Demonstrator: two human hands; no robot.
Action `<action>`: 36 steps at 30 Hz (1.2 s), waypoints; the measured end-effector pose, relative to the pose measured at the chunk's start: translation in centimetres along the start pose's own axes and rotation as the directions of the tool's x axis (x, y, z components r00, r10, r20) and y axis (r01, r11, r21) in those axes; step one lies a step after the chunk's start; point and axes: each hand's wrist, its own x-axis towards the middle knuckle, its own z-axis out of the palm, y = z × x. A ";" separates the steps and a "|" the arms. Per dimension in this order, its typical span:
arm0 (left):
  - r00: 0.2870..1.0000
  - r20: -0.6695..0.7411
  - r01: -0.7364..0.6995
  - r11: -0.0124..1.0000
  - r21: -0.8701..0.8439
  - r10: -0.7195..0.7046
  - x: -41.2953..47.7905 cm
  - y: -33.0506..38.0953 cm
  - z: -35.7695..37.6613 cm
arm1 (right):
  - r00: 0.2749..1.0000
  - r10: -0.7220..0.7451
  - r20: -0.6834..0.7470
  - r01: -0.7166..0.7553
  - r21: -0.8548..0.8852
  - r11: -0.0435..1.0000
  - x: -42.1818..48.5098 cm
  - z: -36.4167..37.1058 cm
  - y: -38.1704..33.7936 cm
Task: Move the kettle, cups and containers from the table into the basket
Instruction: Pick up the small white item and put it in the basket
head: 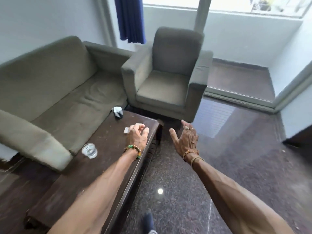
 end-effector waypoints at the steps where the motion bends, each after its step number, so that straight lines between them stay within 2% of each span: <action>1: 1.000 0.019 -0.004 1.000 0.005 0.004 0.9 0.2 1.2 | 1.000 0.024 -0.003 -0.024 -0.014 1.000 0.8 0.1 0.8; 6: 0.995 0.093 -0.032 0.999 0.029 0.029 6.0 3.8 5.8 | 0.991 0.129 -0.042 -0.130 -0.027 0.991 5.8 -0.8 2.8; 13: 0.984 0.121 -0.128 0.992 -0.007 0.128 13.7 11.0 10.2 | 0.972 0.168 -0.166 -0.171 -0.002 0.985 15.1 -4.0 3.9; 18: 0.970 0.159 -0.183 0.983 -0.026 0.185 16.7 14.5 14.0 | 0.965 0.179 -0.193 -0.185 -0.009 0.983 19.9 -4.9 6.7; 22: 0.972 0.175 -0.161 0.987 -0.006 0.160 18.7 15.5 17.8 | 0.964 0.221 -0.145 -0.226 -0.018 0.974 23.4 -3.8 10.3; 27: 0.983 0.149 -0.112 0.994 0.020 0.108 21.8 16.4 21.9 | 0.976 0.203 -0.081 -0.206 -0.030 0.978 29.2 -2.3 13.3; 36: 0.999 0.031 0.011 1.000 0.025 -0.012 27.2 15.9 22.9 | 0.997 0.071 0.016 -0.070 -0.034 0.997 38.1 1.0 11.6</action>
